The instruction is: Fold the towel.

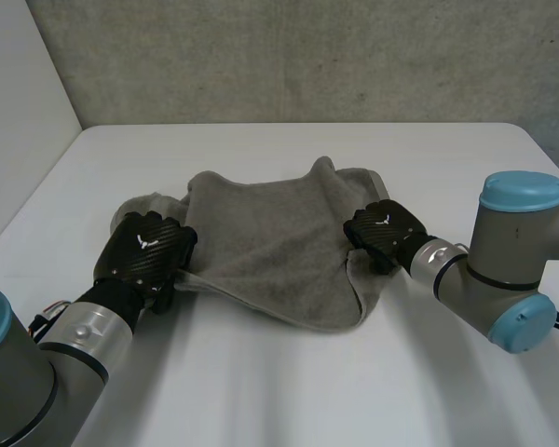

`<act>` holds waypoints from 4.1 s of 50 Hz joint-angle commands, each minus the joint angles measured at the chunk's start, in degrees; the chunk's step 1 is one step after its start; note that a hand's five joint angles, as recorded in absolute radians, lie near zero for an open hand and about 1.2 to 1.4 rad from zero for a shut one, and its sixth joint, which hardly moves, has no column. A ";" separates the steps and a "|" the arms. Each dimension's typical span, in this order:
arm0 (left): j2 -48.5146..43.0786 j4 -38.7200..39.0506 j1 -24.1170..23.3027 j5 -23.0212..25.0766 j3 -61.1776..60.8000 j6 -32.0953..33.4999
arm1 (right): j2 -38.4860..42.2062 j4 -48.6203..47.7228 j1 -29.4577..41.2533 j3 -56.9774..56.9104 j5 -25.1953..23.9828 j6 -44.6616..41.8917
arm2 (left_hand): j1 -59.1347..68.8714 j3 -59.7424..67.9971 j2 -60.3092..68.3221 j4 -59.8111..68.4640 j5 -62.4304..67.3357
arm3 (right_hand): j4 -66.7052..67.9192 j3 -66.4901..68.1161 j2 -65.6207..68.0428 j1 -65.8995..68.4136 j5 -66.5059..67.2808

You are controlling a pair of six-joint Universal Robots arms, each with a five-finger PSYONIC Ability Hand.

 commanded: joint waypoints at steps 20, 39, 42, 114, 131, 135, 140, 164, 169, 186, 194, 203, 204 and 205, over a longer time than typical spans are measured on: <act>-0.97 0.45 0.09 0.04 0.25 -0.09 | -1.39 3.87 0.44 -0.31 -0.50 0.89 | -12.27 -11.78 -10.26 -10.54 -17.98 | 34.10 34.48 33.85 34.84 35.00; -2.54 1.67 0.97 0.04 -0.63 -0.27 | -33.65 -3.32 -18.00 22.08 -1.64 11.44 | -32.73 -32.23 -30.72 -31.00 -38.43 | 34.10 34.48 33.85 34.84 35.00; -5.18 3.08 0.97 -0.05 -0.54 -0.26 | -37.78 -6.22 -21.78 27.36 -1.90 12.22 | -36.30 -35.80 -34.29 -34.56 -42.00 | 34.10 34.48 33.85 34.84 35.00; -10.81 -5.53 16.70 9.97 -0.45 14.59 | -36.57 -8.52 -33.58 32.57 -12.80 19.00 | -64.23 -63.73 -62.22 -62.49 -69.93 | 34.10 34.48 33.85 34.84 35.00; -15.47 -5.44 16.43 9.80 3.24 14.59 | -35.42 -8.52 -33.58 32.57 -12.89 18.91 | -59.01 -58.52 -57.01 -57.28 -64.72 | 34.10 34.48 33.85 34.84 35.00; -17.14 -5.53 15.91 8.75 4.73 14.59 | -35.42 -8.52 -33.58 32.57 -12.98 18.91 | -56.33 -55.83 -54.32 -54.59 -62.03 | 34.10 34.48 33.85 34.84 35.00; -17.40 -5.44 15.47 7.16 5.78 14.59 | -35.42 -8.52 -33.58 32.57 -13.07 18.82 | -53.97 -53.47 -51.96 -52.24 -59.67 | 34.10 34.48 33.85 34.84 35.00; -18.90 -5.44 13.97 6.81 8.34 14.24 | -35.07 -8.44 -33.58 32.74 -12.98 17.24 | -33.79 -33.30 -31.79 -32.06 -39.50 | 34.10 34.48 33.85 34.84 35.00; -18.90 -5.44 13.97 6.81 8.43 14.24 | -35.07 -8.52 -33.58 32.74 -12.98 17.24 | -30.25 -29.75 -28.24 -28.52 -35.95 | 34.10 34.48 33.85 34.84 35.00; -10.24 -5.44 12.92 5.23 7.81 11.87 | -39.18 -6.86 -33.40 30.12 -12.45 17.85 | -12.27 -11.78 -10.26 -10.54 -17.98 | 34.10 34.48 33.85 34.84 35.00; 6.91 -5.53 14.23 4.79 8.16 -0.24 | -46.67 3.85 -34.11 21.60 -12.54 20.92 | -12.27 -11.78 -10.26 -10.54 -17.98 | 34.10 34.48 33.85 34.84 35.00; 18.19 -8.16 18.72 5.49 7.63 -5.80 | -46.68 12.03 -34.37 14.30 -13.42 21.64 | -12.27 -11.78 -10.26 -10.54 -17.98 | 34.10 34.48 33.85 34.84 35.00; 18.19 -8.17 18.72 5.49 7.63 -5.80 | -46.67 12.04 -34.37 14.29 -13.42 21.63 | -12.27 -11.78 -10.26 -10.54 -17.98 | 34.10 34.48 33.85 34.84 35.00; 18.28 -8.69 18.81 5.58 7.63 -5.80 | -46.67 13.09 -34.72 13.33 -13.51 21.63 | -12.27 -11.78 -10.26 -10.54 -17.98 | 34.10 34.48 33.85 34.84 35.00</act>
